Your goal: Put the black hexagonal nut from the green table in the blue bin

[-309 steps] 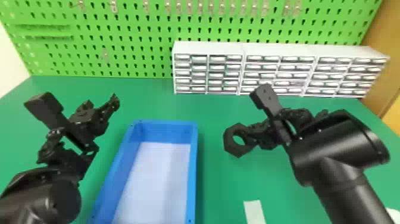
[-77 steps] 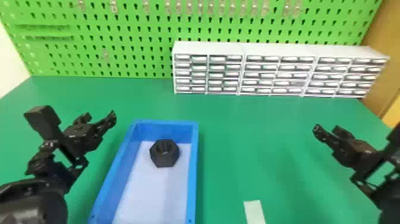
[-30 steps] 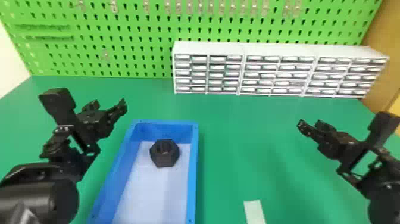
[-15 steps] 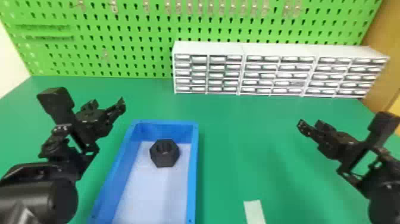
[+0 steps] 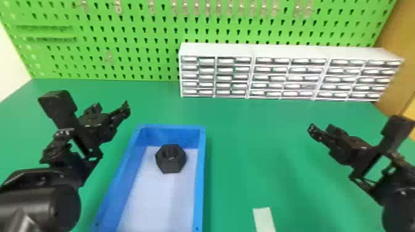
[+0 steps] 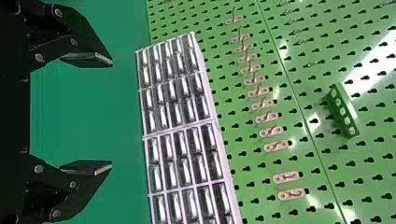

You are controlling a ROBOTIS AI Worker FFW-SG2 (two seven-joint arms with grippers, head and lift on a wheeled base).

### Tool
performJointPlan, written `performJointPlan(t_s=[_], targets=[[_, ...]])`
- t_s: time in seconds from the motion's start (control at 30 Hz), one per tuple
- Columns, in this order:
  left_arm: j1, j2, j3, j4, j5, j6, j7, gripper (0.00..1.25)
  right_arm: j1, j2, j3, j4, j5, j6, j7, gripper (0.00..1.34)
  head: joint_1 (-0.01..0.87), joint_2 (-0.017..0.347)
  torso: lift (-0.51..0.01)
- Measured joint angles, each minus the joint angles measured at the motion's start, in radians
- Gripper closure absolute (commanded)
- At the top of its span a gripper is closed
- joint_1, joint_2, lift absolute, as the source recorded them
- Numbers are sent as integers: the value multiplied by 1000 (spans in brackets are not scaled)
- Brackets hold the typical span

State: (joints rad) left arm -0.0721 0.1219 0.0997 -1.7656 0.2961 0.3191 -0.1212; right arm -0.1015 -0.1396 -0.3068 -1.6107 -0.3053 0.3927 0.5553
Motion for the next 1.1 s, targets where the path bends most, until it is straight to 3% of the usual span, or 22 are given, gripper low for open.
performJointPlan(t_s=[1.1], targets=[[5,0,5,0,2,0,0,397,-3,0,4,0,-2,1,1,487,666,32,-100]])
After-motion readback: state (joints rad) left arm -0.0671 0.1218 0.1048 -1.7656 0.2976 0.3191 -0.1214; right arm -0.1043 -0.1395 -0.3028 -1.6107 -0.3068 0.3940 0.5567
